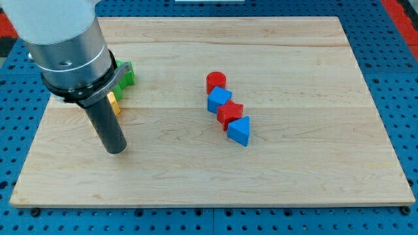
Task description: Push the blue cube and red circle to the right side to form a vertical line
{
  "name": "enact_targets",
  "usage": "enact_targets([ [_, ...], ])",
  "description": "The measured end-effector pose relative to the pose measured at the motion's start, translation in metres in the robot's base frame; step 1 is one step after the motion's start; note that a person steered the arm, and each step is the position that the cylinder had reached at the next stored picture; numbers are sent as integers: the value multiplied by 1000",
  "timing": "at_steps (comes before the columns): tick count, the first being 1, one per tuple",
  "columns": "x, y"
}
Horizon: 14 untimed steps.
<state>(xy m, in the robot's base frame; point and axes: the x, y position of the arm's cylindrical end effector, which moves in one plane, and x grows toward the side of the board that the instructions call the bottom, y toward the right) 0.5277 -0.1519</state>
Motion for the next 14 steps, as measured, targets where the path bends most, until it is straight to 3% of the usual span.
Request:
enact_targets([
  [3,-2,15],
  [5,-15,88],
  [7,-68,60],
  [9,-105,96],
  [13,-106,162],
  [14,-111,141],
])
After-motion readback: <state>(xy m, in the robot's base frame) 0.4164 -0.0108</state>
